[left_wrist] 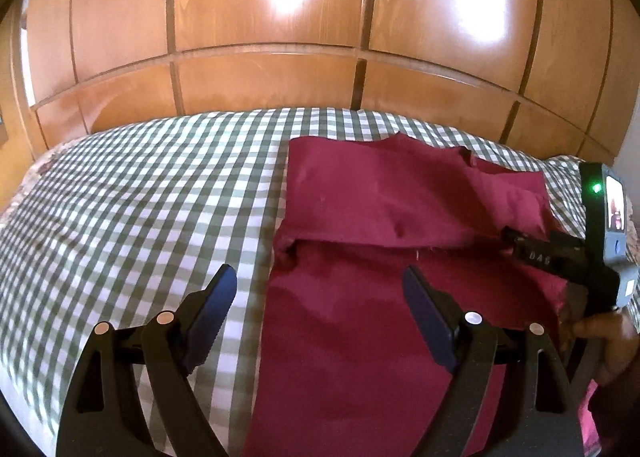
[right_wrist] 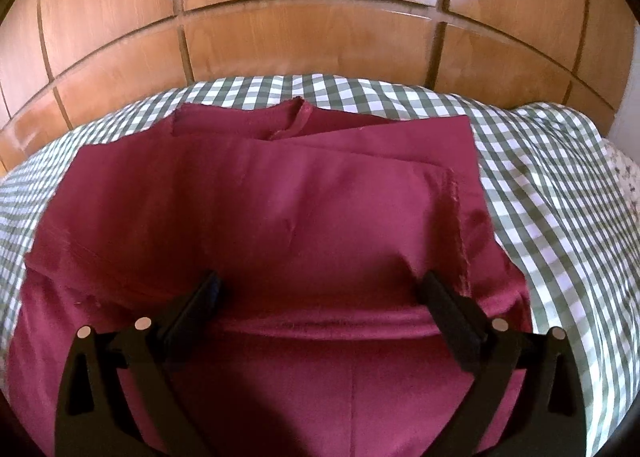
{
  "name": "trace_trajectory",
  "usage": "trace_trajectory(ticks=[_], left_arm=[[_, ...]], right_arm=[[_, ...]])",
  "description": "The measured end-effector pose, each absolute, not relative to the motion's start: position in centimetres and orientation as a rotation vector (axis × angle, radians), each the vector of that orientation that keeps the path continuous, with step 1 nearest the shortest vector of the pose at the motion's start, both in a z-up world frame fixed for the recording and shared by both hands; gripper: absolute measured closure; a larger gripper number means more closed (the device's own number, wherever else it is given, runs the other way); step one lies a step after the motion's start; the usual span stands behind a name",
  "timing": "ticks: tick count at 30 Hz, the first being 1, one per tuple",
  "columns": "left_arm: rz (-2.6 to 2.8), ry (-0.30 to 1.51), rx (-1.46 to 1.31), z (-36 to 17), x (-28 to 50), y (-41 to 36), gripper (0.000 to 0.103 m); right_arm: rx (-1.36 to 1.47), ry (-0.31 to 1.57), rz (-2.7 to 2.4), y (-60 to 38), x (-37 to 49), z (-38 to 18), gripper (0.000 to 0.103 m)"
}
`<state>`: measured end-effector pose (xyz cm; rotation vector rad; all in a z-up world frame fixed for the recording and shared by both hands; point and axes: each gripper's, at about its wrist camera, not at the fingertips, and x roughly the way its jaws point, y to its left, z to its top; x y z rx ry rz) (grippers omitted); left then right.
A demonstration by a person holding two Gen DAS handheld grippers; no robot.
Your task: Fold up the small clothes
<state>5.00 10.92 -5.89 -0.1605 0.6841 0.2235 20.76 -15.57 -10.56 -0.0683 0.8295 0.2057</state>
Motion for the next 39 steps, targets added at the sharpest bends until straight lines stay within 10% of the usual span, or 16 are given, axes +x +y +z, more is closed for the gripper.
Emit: trace_trajectory(ticks=[36,39], left_arm=[[0.126,0.844,-0.142,-10.9,-3.2,11.0,0.019],[0.064,0.869,-0.15,-11.1,-4.5,11.3,0.031]], right_arm=[[0.06,0.931,0.176,-24.6,5.9,-10.9,0.002],[0.076,0.926,0.17,-26.2,4.7,-10.4,0.002]])
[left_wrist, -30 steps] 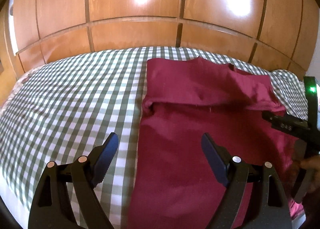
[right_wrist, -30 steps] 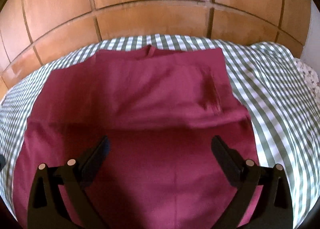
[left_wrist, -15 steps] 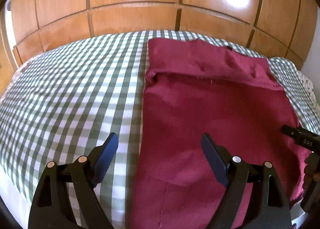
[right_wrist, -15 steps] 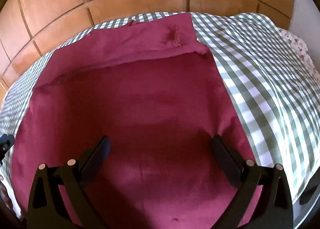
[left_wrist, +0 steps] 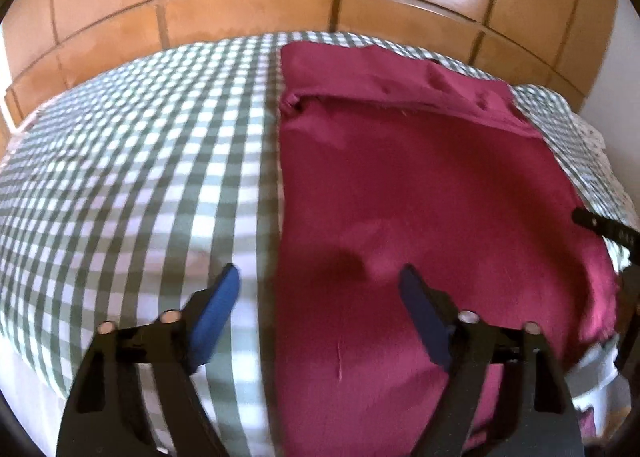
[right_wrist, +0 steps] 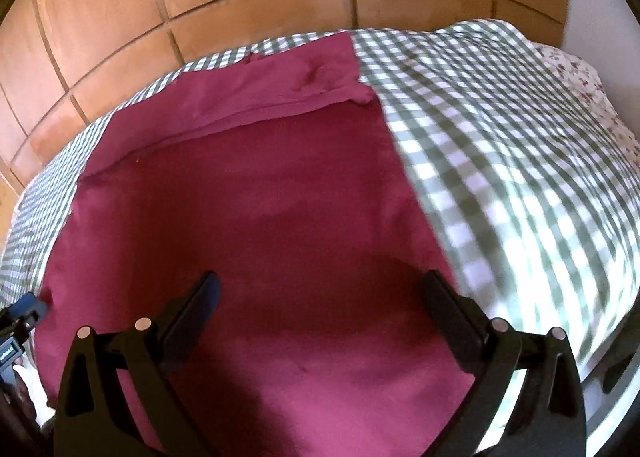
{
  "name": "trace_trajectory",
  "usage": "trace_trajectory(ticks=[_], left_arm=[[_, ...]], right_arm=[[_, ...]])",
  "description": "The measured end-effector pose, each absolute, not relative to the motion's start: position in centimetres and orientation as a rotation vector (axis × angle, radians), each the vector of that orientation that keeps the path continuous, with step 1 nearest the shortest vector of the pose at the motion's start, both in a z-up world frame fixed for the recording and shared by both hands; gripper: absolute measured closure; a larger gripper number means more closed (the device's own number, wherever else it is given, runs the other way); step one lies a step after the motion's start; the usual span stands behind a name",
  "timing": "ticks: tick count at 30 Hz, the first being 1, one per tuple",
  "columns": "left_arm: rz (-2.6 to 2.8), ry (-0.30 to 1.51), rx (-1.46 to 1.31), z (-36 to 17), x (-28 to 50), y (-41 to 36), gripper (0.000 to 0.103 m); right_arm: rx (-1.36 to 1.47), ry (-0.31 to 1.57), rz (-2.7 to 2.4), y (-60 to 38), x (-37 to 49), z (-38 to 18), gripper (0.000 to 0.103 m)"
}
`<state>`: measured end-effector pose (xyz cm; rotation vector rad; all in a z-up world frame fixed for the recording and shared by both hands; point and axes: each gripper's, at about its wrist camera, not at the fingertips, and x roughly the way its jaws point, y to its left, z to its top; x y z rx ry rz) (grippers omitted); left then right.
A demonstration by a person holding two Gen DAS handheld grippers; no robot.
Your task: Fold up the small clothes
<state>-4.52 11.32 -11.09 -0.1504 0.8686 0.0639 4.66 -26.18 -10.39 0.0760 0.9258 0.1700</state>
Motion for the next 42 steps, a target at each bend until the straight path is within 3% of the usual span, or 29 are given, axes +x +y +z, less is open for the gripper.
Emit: trace_trajectory(ticks=[5,7,10,16,17,18,25,35,36,37,38,39,40,42], left_arm=[[-0.019,0.929,-0.222,-11.7,-6.5,12.7,0.034],[-0.067,0.939,-0.25,-11.6,-7.3,13.0,0.042],[-0.114,0.967,-0.251,-11.7,-8.1,12.8,0.06],[-0.195,0.987,-0.196,-11.9,-8.8,11.0,0.095],[-0.212,0.978,-0.195,-11.5,-8.7,11.0,0.095],[-0.232,0.968,-0.209,-11.1,-8.7,11.1,0.096],[-0.347,0.882,-0.463,-7.8,-6.6,14.2,0.098],[-0.279,0.828,-0.661,-6.5,2.7,17.6,0.098],[-0.259,0.829,-0.662,-6.5,3.6,17.9,0.096],[-0.221,0.836,-0.671,-6.5,4.8,18.3,0.088],[-0.206,0.846,-0.687,-6.7,5.3,18.8,0.081],[-0.186,0.847,-0.704,-6.7,5.7,19.4,0.057],[-0.144,0.819,-0.714,-6.4,5.5,20.1,0.031],[-0.12,0.761,-0.716,-6.2,4.4,21.1,0.025]], right_arm=[[0.09,0.958,0.161,-29.0,2.1,-10.4,0.003],[0.117,0.999,0.174,-30.2,0.8,-10.9,0.004],[0.121,1.061,0.191,-30.9,-0.7,-11.7,0.022],[0.084,1.126,0.239,-30.6,-2.4,-12.0,0.074],[0.092,1.127,0.256,-30.5,-2.4,-11.6,0.094],[0.113,1.12,0.287,-30.5,-2.3,-10.9,0.095],[0.251,0.979,0.41,-29.8,1.0,-5.8,0.095],[0.376,0.97,0.322,-29.9,13.6,-6.1,0.094],[0.386,0.967,0.321,-29.8,14.0,-6.2,0.087],[0.415,0.958,0.331,-29.8,14.9,-6.2,0.079],[0.439,0.95,0.342,-30.1,15.2,-6.3,0.053],[0.469,0.935,0.347,-30.4,15.5,-6.1,0.025],[0.488,0.898,0.319,-30.9,15.0,-5.6,0.014],[0.5,0.859,0.313,-31.9,14.0,-5.3,0.009]])
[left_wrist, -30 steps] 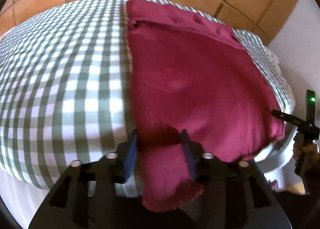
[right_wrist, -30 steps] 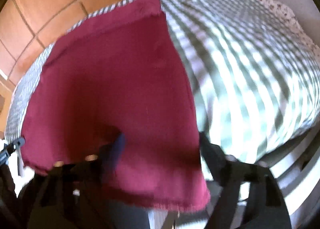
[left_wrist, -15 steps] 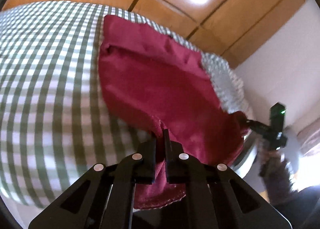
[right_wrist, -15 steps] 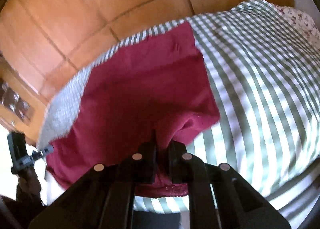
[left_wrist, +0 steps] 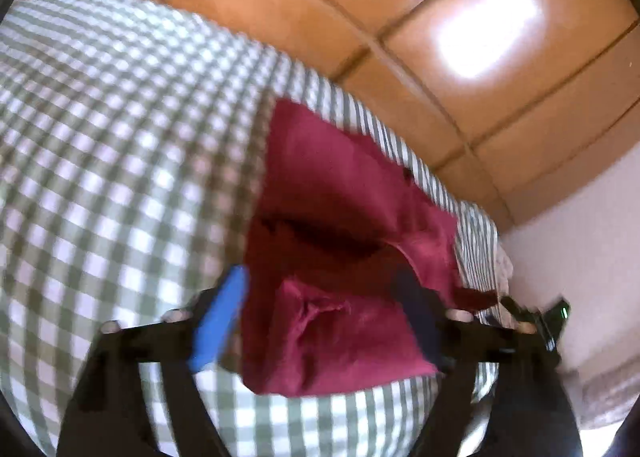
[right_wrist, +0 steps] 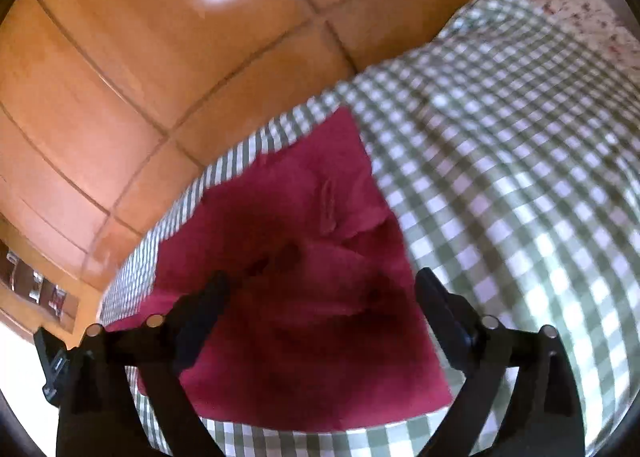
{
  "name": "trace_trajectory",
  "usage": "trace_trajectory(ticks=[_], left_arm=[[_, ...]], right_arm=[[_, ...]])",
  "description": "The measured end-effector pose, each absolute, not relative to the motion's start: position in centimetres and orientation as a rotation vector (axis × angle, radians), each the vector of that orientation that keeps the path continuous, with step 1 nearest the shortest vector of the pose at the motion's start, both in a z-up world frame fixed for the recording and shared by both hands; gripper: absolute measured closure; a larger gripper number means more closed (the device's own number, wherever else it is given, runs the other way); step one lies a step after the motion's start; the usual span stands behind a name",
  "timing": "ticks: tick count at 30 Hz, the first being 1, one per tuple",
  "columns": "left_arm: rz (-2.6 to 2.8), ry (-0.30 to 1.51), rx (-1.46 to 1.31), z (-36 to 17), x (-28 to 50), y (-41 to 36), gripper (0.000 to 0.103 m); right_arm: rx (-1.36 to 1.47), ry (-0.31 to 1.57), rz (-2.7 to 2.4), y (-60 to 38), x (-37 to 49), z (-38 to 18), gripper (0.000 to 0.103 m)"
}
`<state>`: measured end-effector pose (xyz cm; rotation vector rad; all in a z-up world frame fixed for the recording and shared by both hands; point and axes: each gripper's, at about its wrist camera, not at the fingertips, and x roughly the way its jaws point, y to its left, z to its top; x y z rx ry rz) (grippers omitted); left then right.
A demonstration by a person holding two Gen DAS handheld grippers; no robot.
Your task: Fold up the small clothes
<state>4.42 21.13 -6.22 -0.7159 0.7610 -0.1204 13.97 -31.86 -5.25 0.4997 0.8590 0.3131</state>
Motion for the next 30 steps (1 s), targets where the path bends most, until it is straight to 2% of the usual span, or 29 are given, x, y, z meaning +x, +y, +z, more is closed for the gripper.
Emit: trace_trajectory(ticks=[8,10,11,12,13,14,16,17,21,30], left_arm=[[-0.197,0.86,-0.636,-11.0,1.3,19.7,0.025],[-0.208,0.883,-0.601,-11.7,1.2,18.5,0.035],[-0.212,0.893,-0.564,-11.9,1.4,17.5,0.038],[-0.214,0.893,-0.542,-12.0,1.6,17.0,0.05],[-0.2,0.895,-0.508,-12.1,1.7,16.5,0.062],[-0.187,0.901,-0.475,-12.4,2.0,16.2,0.068],[-0.191,0.896,-0.472,-12.5,2.1,16.4,0.084],[-0.196,0.892,-0.474,-12.3,1.9,16.6,0.085],[-0.226,0.871,-0.467,-11.4,0.2,17.3,0.089],[-0.305,0.919,-0.482,-11.6,-7.6,17.4,0.089]], right_arm=[[0.356,0.935,0.229,-32.4,9.0,-9.1,0.008],[0.342,0.947,0.208,-31.8,9.4,-10.1,0.015],[0.337,0.945,0.202,-31.5,9.7,-10.3,0.023],[0.338,0.945,0.198,-31.0,10.3,-10.6,0.036],[0.337,0.952,0.205,-30.7,10.6,-10.7,0.045],[0.322,0.961,0.195,-30.4,11.1,-10.9,0.052],[0.312,0.969,0.196,-30.1,11.4,-10.8,0.071],[0.333,0.975,0.206,-30.3,11.4,-10.7,0.076],[0.373,0.955,0.255,-30.9,9.5,-9.0,0.081],[0.285,1.05,0.317,-31.3,1.9,-9.3,0.081]])
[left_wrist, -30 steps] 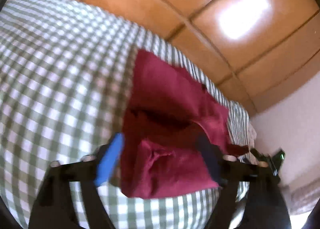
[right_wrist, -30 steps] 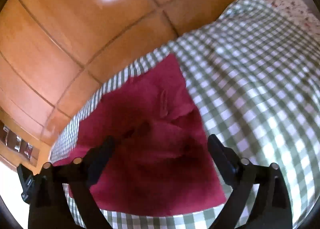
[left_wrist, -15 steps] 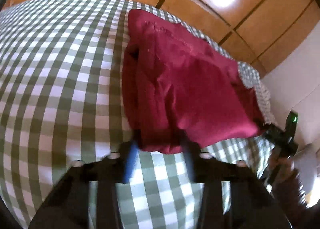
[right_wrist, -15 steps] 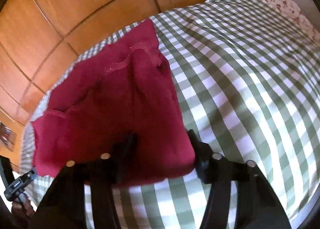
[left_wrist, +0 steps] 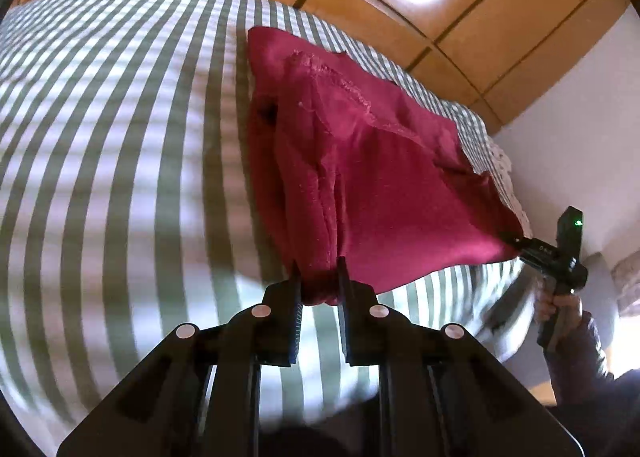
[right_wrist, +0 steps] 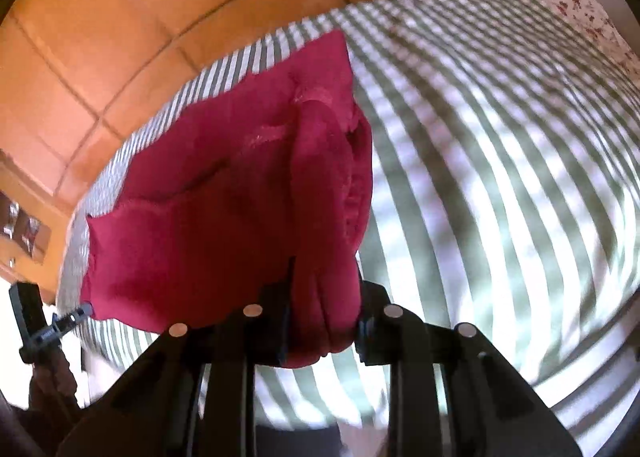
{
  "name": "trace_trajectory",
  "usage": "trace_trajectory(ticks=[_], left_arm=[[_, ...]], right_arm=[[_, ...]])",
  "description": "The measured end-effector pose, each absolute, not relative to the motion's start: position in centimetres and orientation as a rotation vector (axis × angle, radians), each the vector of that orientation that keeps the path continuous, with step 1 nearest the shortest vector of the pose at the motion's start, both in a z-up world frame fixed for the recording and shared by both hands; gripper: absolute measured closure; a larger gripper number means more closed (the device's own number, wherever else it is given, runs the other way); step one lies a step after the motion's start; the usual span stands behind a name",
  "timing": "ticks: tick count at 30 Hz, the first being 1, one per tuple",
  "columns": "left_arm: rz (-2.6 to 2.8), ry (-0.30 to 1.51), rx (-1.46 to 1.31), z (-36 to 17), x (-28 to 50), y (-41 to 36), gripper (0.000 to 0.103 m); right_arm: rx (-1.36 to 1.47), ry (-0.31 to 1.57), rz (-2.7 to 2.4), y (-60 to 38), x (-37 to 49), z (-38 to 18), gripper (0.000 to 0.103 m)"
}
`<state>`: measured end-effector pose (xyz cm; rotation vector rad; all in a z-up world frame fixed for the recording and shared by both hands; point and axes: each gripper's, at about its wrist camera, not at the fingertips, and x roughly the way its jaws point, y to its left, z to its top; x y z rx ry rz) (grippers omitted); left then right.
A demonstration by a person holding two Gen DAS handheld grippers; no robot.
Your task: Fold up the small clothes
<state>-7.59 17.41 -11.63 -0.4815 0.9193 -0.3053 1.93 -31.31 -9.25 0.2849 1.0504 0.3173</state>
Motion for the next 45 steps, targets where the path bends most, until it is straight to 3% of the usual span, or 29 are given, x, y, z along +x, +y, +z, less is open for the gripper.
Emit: trace_trajectory(ticks=[4,6,8,9,10,16,19,20,21,22,23,33,38,45], left_arm=[[-0.322,0.962,-0.487,-12.2,-11.0,17.2,0.088],[-0.313,0.956,-0.473,-11.7,-11.8,17.3,0.084],[-0.303,0.922,-0.486,-10.7,-11.6,18.2,0.065],[-0.284,0.892,-0.495,-10.1,-11.4,18.7,0.048],[-0.265,0.872,-0.5,-9.8,-10.9,19.1,0.045],[-0.254,0.862,-0.477,-9.1,-6.3,19.0,0.045],[-0.246,0.88,-0.476,-9.9,-4.0,18.1,0.045],[-0.259,0.883,-0.477,-10.2,-3.4,17.8,0.048],[-0.267,0.884,-0.471,-10.4,-3.3,17.5,0.068],[-0.268,0.886,-0.458,-10.4,-3.0,17.1,0.094],[-0.268,0.878,-0.444,-10.2,-3.0,16.9,0.095],[-0.265,0.722,-0.412,-5.6,-5.9,17.5,0.096],[-0.235,0.649,-0.392,-3.2,-2.9,18.6,0.096],[-0.129,0.655,-0.391,-2.6,5.8,19.8,0.096]], right_arm=[[0.258,1.108,0.346,-31.6,-1.4,-9.9,0.08],[0.249,1.099,0.334,-31.8,-1.6,-9.4,0.066],[0.247,1.058,0.32,-32.1,-1.1,-8.5,0.055],[0.253,1.038,0.312,-32.2,-0.6,-8.1,0.054],[0.25,1.017,0.296,-32.2,0.1,-7.7,0.054],[0.202,0.966,0.26,-30.5,4.5,-7.5,0.056],[0.127,1.003,0.257,-29.3,5.9,-8.7,0.066],[0.114,1.014,0.26,-29.0,6.1,-9.1,0.076],[0.118,1.021,0.266,-28.8,6.0,-9.2,0.085],[0.12,1.015,0.266,-28.8,5.8,-9.0,0.09],[0.12,1.004,0.27,-28.9,5.4,-8.6,0.095],[0.174,0.806,0.349,-29.9,3.2,-0.2,0.096],[0.183,0.756,0.338,-28.6,8.5,1.4,0.096],[0.208,0.787,0.252,-26.4,18.6,-0.6,0.096]])
